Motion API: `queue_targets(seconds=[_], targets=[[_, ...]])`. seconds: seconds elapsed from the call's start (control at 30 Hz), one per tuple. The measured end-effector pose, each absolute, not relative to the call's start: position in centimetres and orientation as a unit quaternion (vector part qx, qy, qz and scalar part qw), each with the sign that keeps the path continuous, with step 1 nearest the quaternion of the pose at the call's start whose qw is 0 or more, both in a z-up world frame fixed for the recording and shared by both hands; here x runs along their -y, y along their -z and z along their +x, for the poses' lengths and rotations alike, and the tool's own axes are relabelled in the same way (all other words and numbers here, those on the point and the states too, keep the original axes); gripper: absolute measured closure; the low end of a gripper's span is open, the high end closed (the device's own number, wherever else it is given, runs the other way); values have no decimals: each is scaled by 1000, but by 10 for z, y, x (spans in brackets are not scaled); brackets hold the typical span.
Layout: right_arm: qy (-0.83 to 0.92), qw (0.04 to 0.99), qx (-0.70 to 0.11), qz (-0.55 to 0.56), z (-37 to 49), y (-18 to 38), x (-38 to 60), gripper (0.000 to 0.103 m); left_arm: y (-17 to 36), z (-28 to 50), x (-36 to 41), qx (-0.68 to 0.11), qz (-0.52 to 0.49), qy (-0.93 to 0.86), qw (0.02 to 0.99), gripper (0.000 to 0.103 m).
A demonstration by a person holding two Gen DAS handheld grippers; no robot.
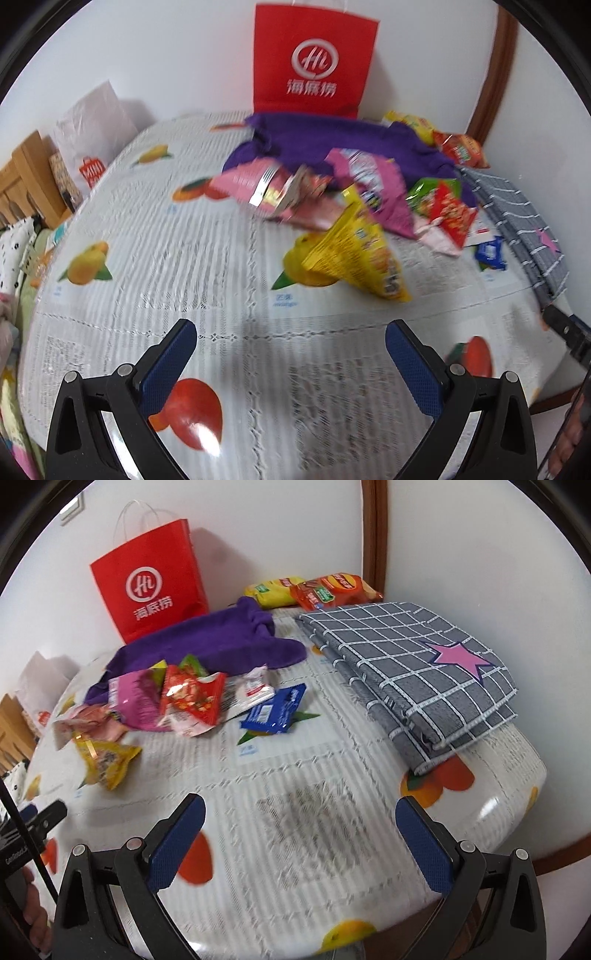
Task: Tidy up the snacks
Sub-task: 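Grasp the blue biscuit packet with the right tool while the left tool grasps the yellow triangular bag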
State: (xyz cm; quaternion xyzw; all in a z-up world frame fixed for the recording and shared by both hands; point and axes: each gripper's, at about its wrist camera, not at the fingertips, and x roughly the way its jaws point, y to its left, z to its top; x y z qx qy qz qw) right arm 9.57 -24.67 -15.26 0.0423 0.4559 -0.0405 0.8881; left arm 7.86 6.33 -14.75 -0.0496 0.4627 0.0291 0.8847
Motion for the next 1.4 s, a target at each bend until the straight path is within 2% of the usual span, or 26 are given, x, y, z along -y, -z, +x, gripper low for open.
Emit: queue_targets(seconds=[0.37,0.53,0.8,0.9,0.93,0.97,1.0,1.03,1.1,1.4], targets=[[31,890,-451,56,155,172,243,4,184,95,-91,-482,-64,-41,873,3],[38,891,-449,51,175,178,241,4,188,96,-81,-477,-26,-53,877,1],[45,885,-462,37,204,193,234,6,189,101,-83,-479,-31,-49,876,0],[65,872,-485,-7,210,212,228,15,189,101,-83,-479,-30,-49,876,0],[64,875,-481,-5,208,214,229,14,189,101,-83,-479,-30,-49,876,0],[62,876,-478,5,208,214,232,19,188,101,-83,-477,-30,-49,877,0],[67,877,-477,12,207,213,235,27,189,101,-83,-477,-31,-50,877,0],[72,878,-473,20,206,213,239,31,189,101,-82,-477,-30,-51,877,0],[73,880,-470,13,205,211,244,50,189,101,-82,-477,-31,-50,877,0],[11,877,-481,-18,169,201,250,50,189,101,-82,-477,-31,-51,877,0]])
